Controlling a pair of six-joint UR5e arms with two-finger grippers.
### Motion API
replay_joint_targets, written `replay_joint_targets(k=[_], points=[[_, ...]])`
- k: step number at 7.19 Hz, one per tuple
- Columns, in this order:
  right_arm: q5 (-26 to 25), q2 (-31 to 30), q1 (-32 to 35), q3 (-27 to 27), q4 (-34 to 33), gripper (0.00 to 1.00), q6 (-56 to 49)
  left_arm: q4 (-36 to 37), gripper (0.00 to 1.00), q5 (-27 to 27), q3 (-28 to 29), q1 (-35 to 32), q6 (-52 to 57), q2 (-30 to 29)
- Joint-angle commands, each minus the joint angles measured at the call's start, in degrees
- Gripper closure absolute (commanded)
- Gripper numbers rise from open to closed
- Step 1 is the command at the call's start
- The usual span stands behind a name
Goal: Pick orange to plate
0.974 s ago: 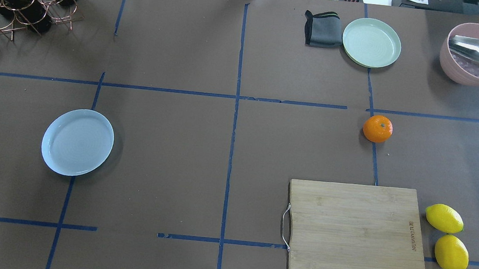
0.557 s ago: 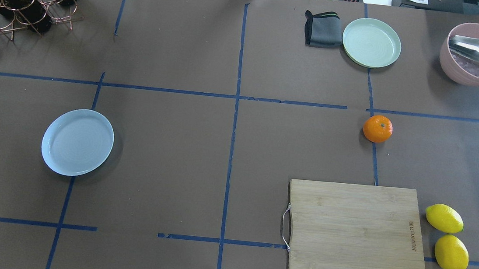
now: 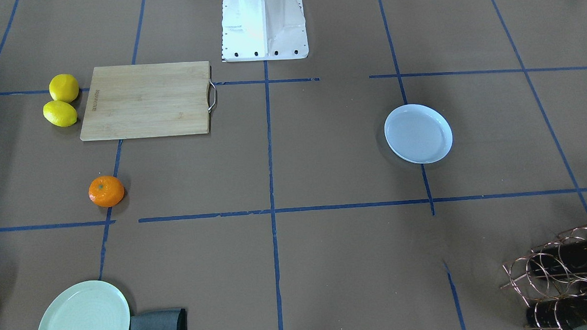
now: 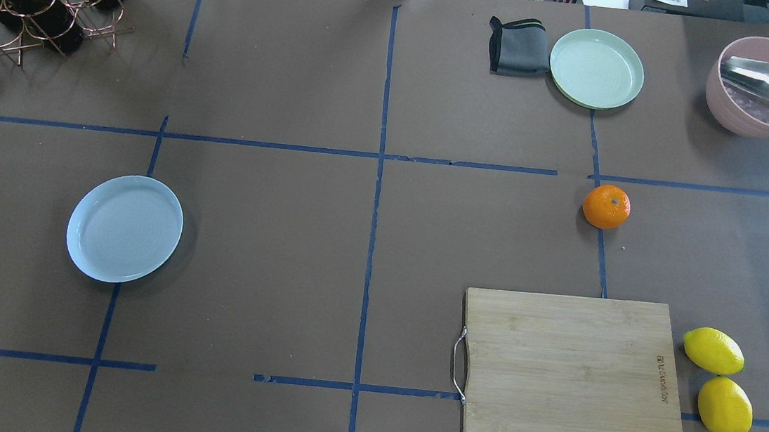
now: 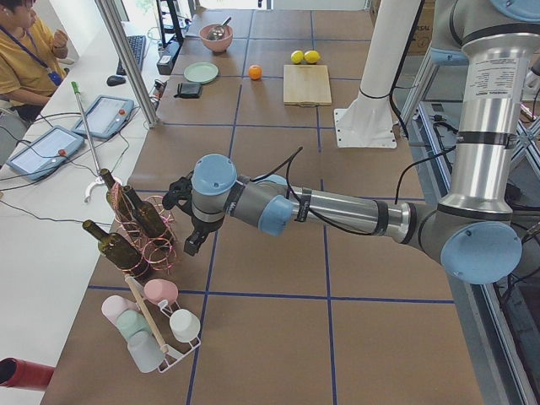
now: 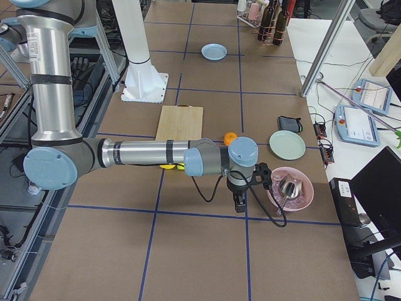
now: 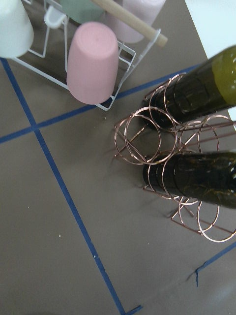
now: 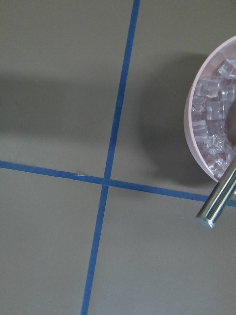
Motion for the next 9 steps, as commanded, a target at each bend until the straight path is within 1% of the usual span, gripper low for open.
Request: replay_joint_targets(k=[1,2,3,4,5,6,7,8,9], points=[[0.85,-0.47,-0.17,0.70,0.13,0.00,0.07,-15.32,0.00,0.31,-0.84,9.47,-19.13,4.43],[0.76,-0.47,-0.52,0.79,0.13,0.00,-0.11,-28.12,0.00,2.40,-0.85,15.08,-31.40,8.56],[0.76,-0.56,-0.70,0.79,0.13,0.00,0.07,-35.56,0.00,6.78,-0.85,22.01,-44.23,10.60],[0.76,-0.56,-0.70,0.79,0.13,0.00,0.07,-36.50,0.00,13.78,-2.06,30.08,-55.06,10.71],[0.76,-0.91,-0.70,0.88,0.13,0.00,0.07,-36.51,0.00,20.03,-2.25,35.65,-61.69,10.71],[0.76,-0.91,-0.70,0.88,0.13,0.00,0.07,-36.34,0.15,24.09,-2.25,38.40,-64.46,10.80],[0.76,-1.00,-0.70,0.88,0.13,0.00,0.07,-36.33,0.47,24.92,-1.99,38.95,-64.75,11.24],[0.85,-1.00,-0.70,0.88,0.13,0.00,0.07,-36.33,0.50,25.01,-1.81,39.04,-64.84,11.24],[0.76,-1.00,-0.79,0.88,0.13,0.00,0.07,-36.33,0.48,25.01,-1.29,39.22,-64.84,11.07]])
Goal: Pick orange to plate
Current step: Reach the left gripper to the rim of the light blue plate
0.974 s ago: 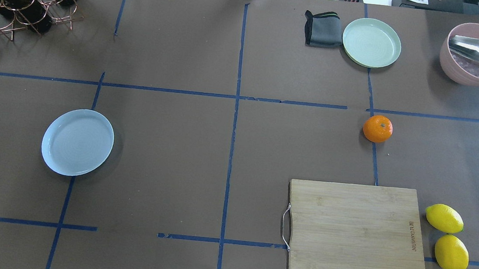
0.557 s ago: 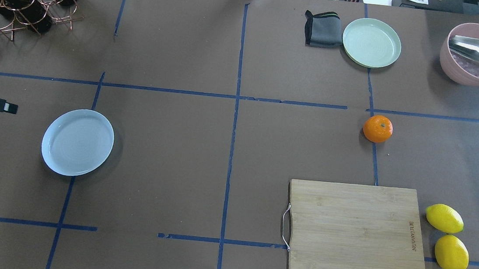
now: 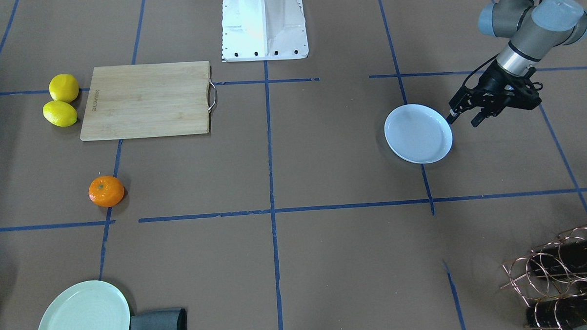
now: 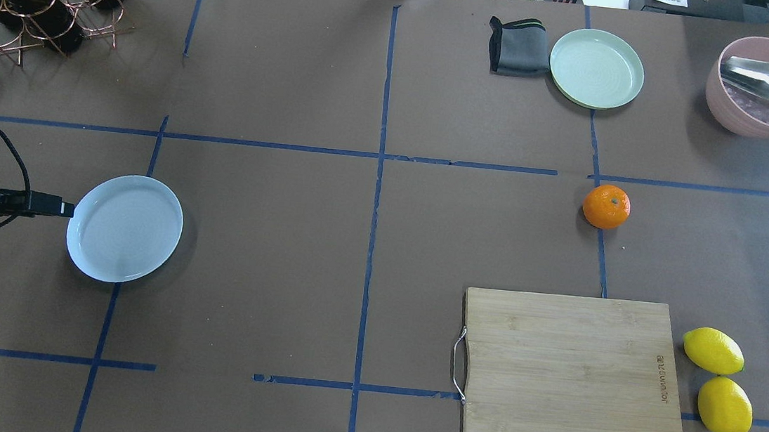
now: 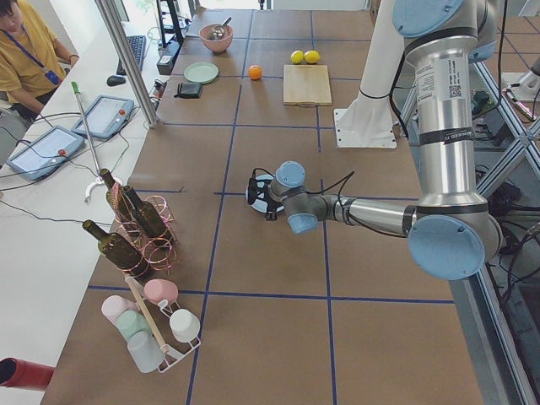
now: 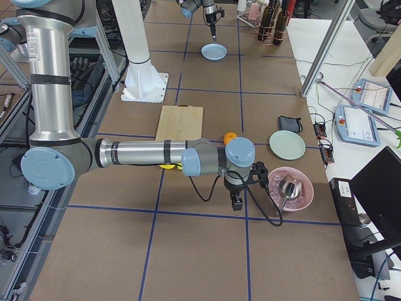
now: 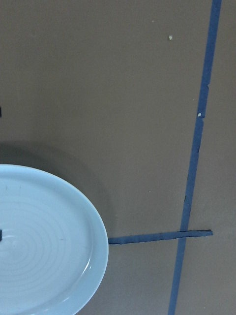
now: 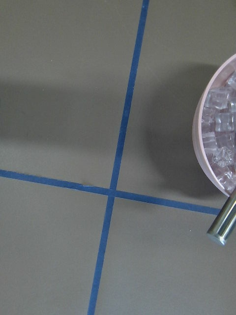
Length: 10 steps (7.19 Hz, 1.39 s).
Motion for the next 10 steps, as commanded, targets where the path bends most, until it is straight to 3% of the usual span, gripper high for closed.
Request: replay_joint_targets(k=[1,4,5,6,9,10], points=[[-0.04,-0.02,0.03,0.00,0.00,0.00,0.00,0.08,0.46,0.34,0.82,0.49,-0.27,-0.42],[-0.04,-0.45,0.03,-0.17,0.00,0.00,0.00,0.08,0.46,0.34,3.10,0.66,-0.27,-2.69],[-0.21,-0.72,0.03,-0.17,0.00,0.00,-0.09,-0.01,0.52,0.34,4.67,0.84,-0.27,-4.10],[-0.21,-0.72,-0.05,-0.17,0.09,0.00,-0.09,-0.01,0.59,0.34,5.21,1.10,-0.27,-4.46],[-0.21,-0.72,0.03,-0.26,0.00,0.00,0.00,-0.01,1.00,0.34,5.04,1.28,-0.27,-4.38],[-0.21,-0.81,0.03,-0.26,0.00,0.00,0.09,-0.18,1.00,-0.10,4.52,1.28,0.51,-4.29]])
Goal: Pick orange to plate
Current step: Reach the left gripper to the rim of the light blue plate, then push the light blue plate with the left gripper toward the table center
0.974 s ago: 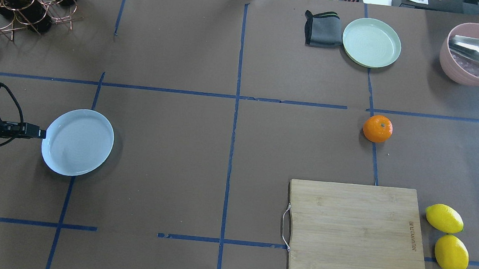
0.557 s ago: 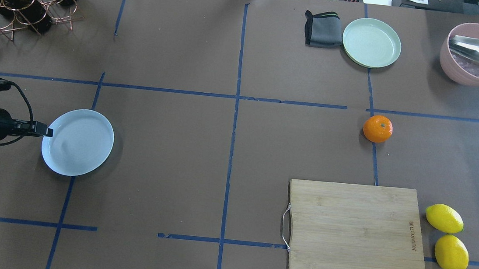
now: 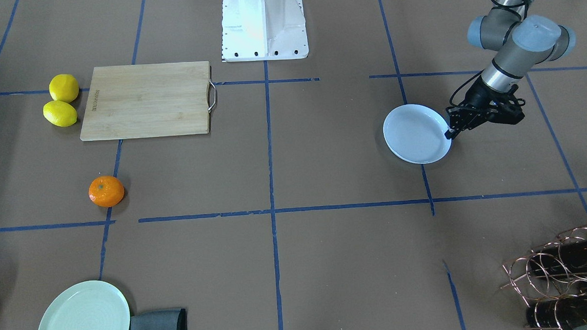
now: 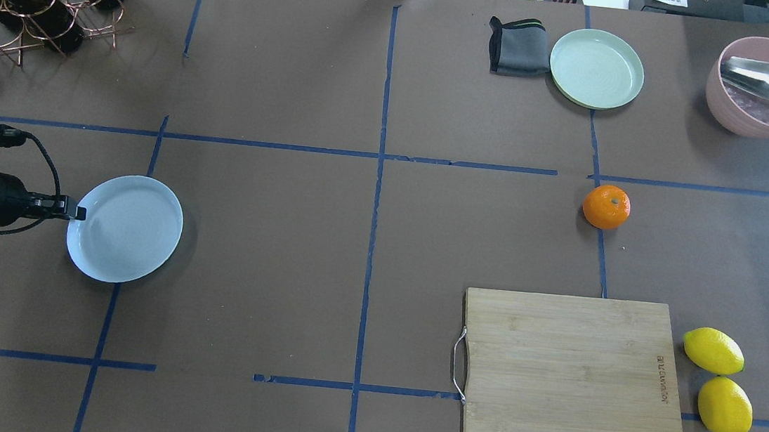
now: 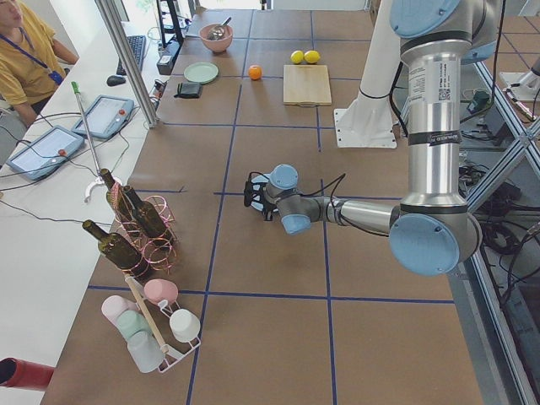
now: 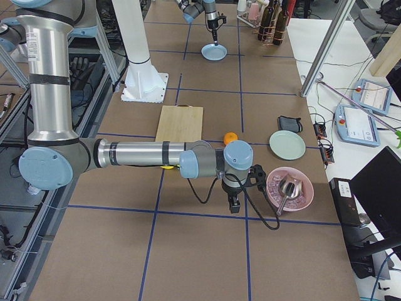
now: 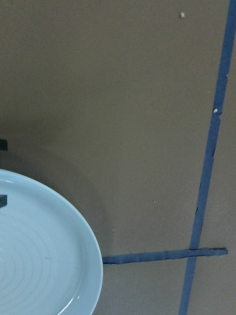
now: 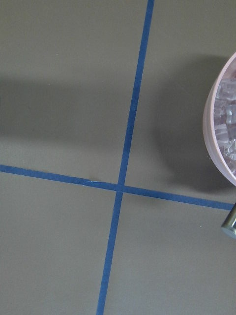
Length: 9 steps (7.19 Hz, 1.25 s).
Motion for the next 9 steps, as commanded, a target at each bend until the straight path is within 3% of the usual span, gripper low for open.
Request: replay_joint_targets(k=[1,3,6,7,8,9], points=[[0.00,0.03,-0.08,0.08,0.00,0.00,0.10,-0.22,1.00,-0.59,-1.97,-0.20,0.59,0.05],[0.00,0.03,0.00,-0.01,0.00,0.00,0.18,2.48,1.00,-0.60,-4.79,-0.21,-0.19,-1.17],[0.17,0.03,0.00,0.26,0.00,0.00,0.18,15.13,1.00,1.15,-3.66,-0.56,-5.80,-16.77],[0.17,0.03,-0.08,0.26,0.00,0.00,0.18,19.51,1.00,3.95,-2.09,-0.04,-8.09,-23.09],[0.17,0.03,-0.09,0.26,0.00,0.00,0.27,21.47,1.00,4.84,2.19,3.36,-13.50,-30.72],[0.09,0.03,0.00,0.26,0.00,0.00,0.27,21.49,1.00,8.16,5.02,7.49,-18.26,-34.45]])
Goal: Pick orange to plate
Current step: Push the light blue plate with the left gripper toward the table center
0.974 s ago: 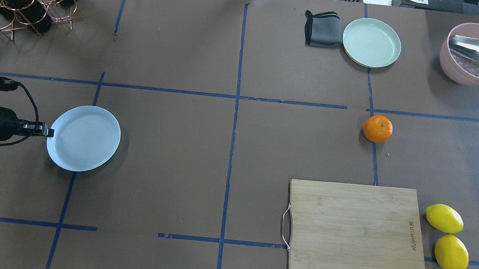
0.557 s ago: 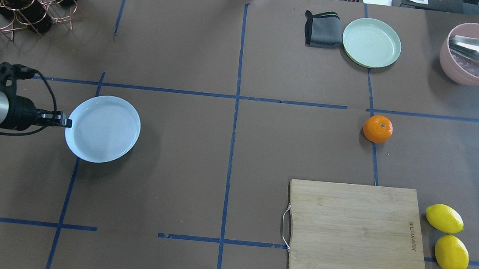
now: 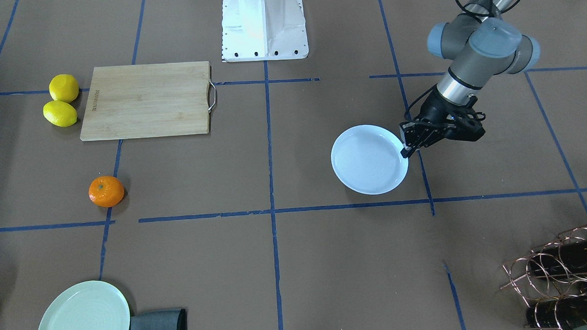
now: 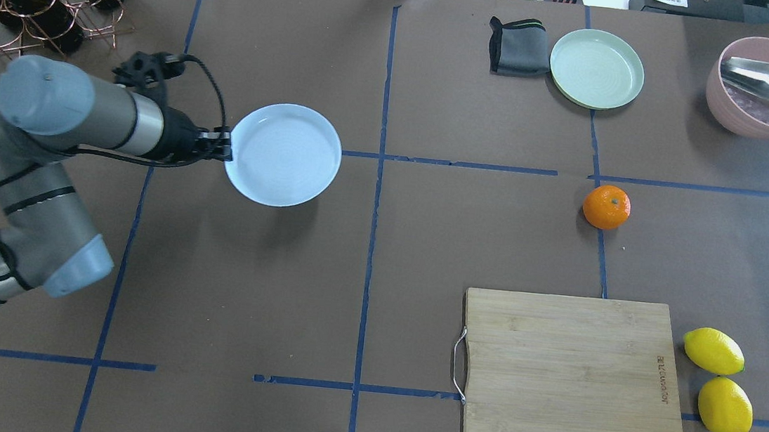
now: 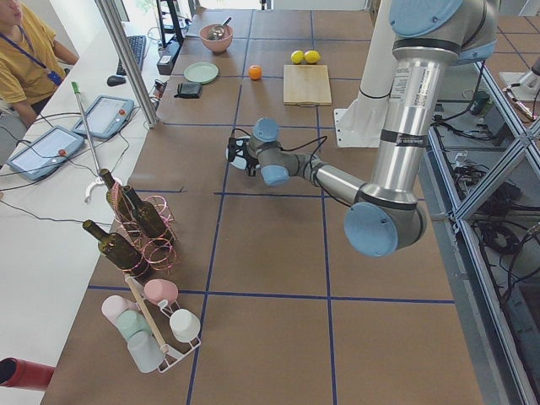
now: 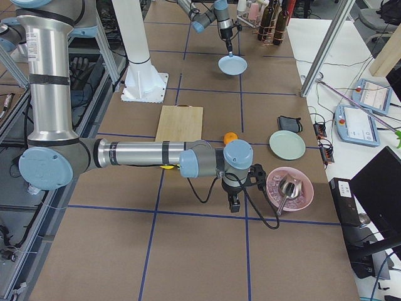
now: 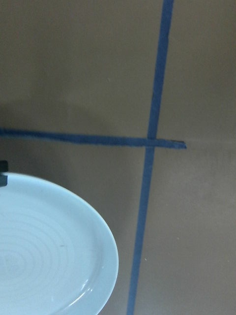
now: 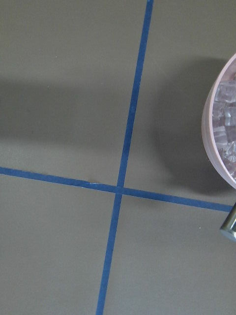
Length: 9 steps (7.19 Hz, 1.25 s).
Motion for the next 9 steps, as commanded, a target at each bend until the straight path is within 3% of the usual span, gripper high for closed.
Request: replay_joint_targets(k=[1,4,5,6,8,9], points=[[-0.25,0.00,-0.03,-0.17,0.00,0.00,0.03,1.50,1.00,6.80,5.70,7.02,-6.29,-9.37],[-0.07,0.00,-0.04,-0.17,0.00,0.00,0.03,1.77,1.00,9.12,9.24,9.24,-6.83,-11.51],[-0.07,0.08,-0.04,-0.08,0.00,0.00,0.12,1.77,0.81,9.12,9.24,9.25,-6.56,-11.51],[-0.25,0.08,-0.04,-0.08,0.08,0.00,-0.23,1.77,0.01,9.12,9.15,9.25,-6.47,-11.51],[0.02,0.08,-0.04,1.14,0.26,0.00,-0.67,3.33,0.00,7.90,7.67,8.64,-0.55,-10.55],[0.19,0.08,-1.17,2.28,1.74,0.00,-0.33,11.70,0.00,3.63,3.31,6.72,7.33,-10.20]])
